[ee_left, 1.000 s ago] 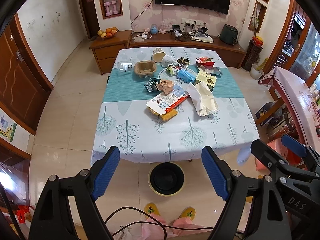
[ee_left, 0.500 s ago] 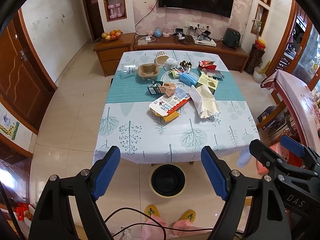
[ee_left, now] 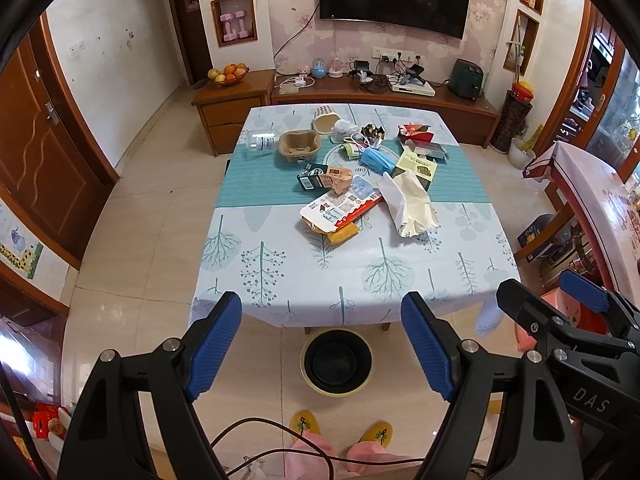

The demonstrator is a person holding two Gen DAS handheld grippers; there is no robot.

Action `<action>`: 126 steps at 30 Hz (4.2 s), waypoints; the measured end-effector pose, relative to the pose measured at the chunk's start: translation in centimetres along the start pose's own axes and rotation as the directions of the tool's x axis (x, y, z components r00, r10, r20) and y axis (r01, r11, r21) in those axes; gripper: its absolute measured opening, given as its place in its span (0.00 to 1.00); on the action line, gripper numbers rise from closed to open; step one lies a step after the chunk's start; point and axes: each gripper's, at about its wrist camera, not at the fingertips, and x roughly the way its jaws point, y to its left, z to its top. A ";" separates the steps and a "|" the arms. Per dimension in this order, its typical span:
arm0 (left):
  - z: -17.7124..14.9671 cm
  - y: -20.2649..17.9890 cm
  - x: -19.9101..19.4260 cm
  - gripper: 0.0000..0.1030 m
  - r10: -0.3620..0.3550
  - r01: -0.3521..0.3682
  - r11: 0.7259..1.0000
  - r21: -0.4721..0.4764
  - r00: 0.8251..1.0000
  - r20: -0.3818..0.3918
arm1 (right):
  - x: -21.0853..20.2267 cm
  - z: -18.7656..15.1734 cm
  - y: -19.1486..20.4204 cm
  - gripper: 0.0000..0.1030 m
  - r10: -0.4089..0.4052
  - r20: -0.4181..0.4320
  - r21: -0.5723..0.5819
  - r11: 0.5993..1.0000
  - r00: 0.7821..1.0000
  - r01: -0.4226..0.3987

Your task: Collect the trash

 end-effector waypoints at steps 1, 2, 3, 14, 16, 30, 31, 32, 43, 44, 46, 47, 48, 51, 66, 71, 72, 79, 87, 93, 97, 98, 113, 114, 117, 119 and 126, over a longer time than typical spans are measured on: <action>0.0 0.1 0.0 0.77 0.001 -0.001 1.000 -0.001 1.000 0.000 | 0.0 0.0 0.0 0.94 0.000 0.000 0.000 1.000 1.000 0.000; 0.0 0.1 -0.1 0.77 0.002 -0.002 1.000 -0.002 1.000 -0.001 | 0.1 0.0 0.1 0.93 0.003 -0.001 -0.003 1.000 1.000 -0.003; 0.1 0.2 -0.1 0.77 0.006 -0.006 1.000 -0.003 1.000 -0.002 | 0.0 0.0 0.2 0.93 0.007 -0.002 -0.007 1.000 1.000 -0.007; 0.3 0.0 -1.0 0.77 0.021 -0.021 1.000 -0.015 1.000 -0.003 | -0.7 -0.2 -1.2 0.89 0.044 -0.004 -0.031 0.999 0.999 -0.044; 0.1 -0.4 -1.2 0.77 0.026 -0.026 0.999 -0.020 1.000 0.001 | -1.0 -0.3 -1.7 0.89 0.051 -0.002 -0.038 0.998 0.999 -0.051; -1.3 -2.1 0.0 0.79 0.026 -0.031 0.997 -0.071 0.997 -0.072 | -0.4 -0.2 -4.0 0.89 0.097 -0.014 -0.057 0.994 0.995 -0.097; -1.2 -2.0 0.2 0.79 0.026 -0.032 0.997 -0.071 0.997 -0.076 | -0.4 -0.2 -4.0 0.89 0.094 -0.011 -0.057 0.994 0.996 -0.094; -1.0 -1.9 0.4 0.79 0.026 -0.031 0.997 -0.066 0.997 -0.080 | -0.2 -0.1 -4.0 0.89 0.089 -0.007 -0.054 0.995 0.996 -0.089; 6.7 -0.3 8.0 0.79 -0.004 0.020 0.971 0.237 0.998 -0.069 | 6.9 5.7 -4.7 0.89 0.009 -0.015 0.074 0.997 1.000 -0.008; 7.7 0.1 9.0 0.79 -0.007 0.025 0.963 0.267 0.998 -0.070 | 8.3 6.5 -4.5 0.89 -0.009 -0.028 0.079 0.997 1.000 0.011; 10.2 1.1 11.7 0.79 -0.024 0.050 0.939 0.341 0.996 -0.081 | 11.5 7.8 -4.4 0.89 -0.019 -0.077 0.099 0.995 0.997 0.026; 11.5 1.6 13.2 0.79 -0.039 0.070 0.922 0.381 0.995 -0.090 | 13.3 8.4 -4.6 0.89 -0.006 -0.101 0.117 0.993 0.995 0.018; 12.9 2.0 14.9 0.79 -0.055 0.092 0.899 0.428 0.994 -0.098 | 14.9 8.8 -4.8 0.89 0.001 -0.121 0.134 0.991 0.993 0.015; 15.6 2.4 19.2 0.79 -0.065 0.115 0.827 0.550 0.992 -0.109 | 20.2 9.6 -6.0 0.89 -0.006 -0.190 0.175 0.984 0.982 0.039; 19.8 0.6 35.5 0.78 -0.147 0.320 0.521 0.791 0.947 -0.286 | 34.4 11.3 -8.2 0.91 -0.020 -0.306 0.143 0.987 0.952 0.067; 19.9 0.3 37.3 0.78 -0.148 0.347 0.450 0.823 0.938 -0.314 | 37.2 10.5 -7.9 0.91 -0.049 -0.405 0.094 0.991 0.913 0.095; 19.9 0.3 37.7 0.78 -0.147 0.354 0.434 0.829 0.935 -0.322 | 37.3 10.3 -7.9 0.89 -0.045 -0.416 0.100 0.990 0.908 0.095; 19.6 -0.9 39.7 0.78 -0.123 0.405 0.293 0.866 0.914 -0.386 | 36.3 9.5 -6.8 0.63 -0.022 -0.416 0.135 0.987 0.909 0.086; 18.8 -3.2 41.3 0.78 -0.084 0.445 0.145 0.884 0.896 -0.437 | 35.8 8.7 -5.3 0.58 -0.007 -0.431 0.153 0.985 0.902 0.081; 17.4 -3.9 42.6 0.78 -0.021 0.469 0.094 0.878 0.883 -0.469 | 35.3 8.2 -5.1 0.56 0.007 -0.438 0.216 0.971 0.899 0.098; 17.3 -3.7 42.1 0.44 -0.020 0.477 0.136 0.868 0.878 -0.479 | 34.5 7.7 -4.9 0.55 -0.041 -0.434 0.216 0.965 0.900 0.149; 17.3 -3.7 42.2 0.41 -0.011 0.469 0.154 0.870 0.881 -0.473 | 34.3 7.4 -4.9 0.55 -0.054 -0.436 0.214 0.963 0.898 0.162; 18.1 1.5 36.1 0.39 -0.082 0.453 0.546 0.704 0.866 -0.494 | 30.5 6.1 -3.2 0.23 -0.009 -0.388 0.292 0.947 0.922 0.132; 17.9 1.9 35.2 0.39 -0.092 0.451 0.566 0.690 0.867 -0.491 | 29.9 5.9 -3.4 0.23 0.008 -0.378 0.302 0.947 0.926 0.114; 17.5 2.2 32.5 0.39 -0.127 0.446 0.619 0.647 0.869 -0.478 | 28.5 5.5 -3.6 0.22 0.042 -0.352 0.317 0.945 0.935 0.077; 16.9 2.4 30.7 0.39 -0.151 0.441 0.655 0.614 0.872 -0.465 | 27.3 5.3 -3.7 0.22 0.067 -0.332 0.323 0.945 0.941 0.046; 11.8 2.8 23.9 0.39 -0.256 0.437 0.796 0.418 0.870 -0.422 | 21.8 3.3 -3.4 0.22 0.177 -0.267 0.280 0.955 0.947 -0.099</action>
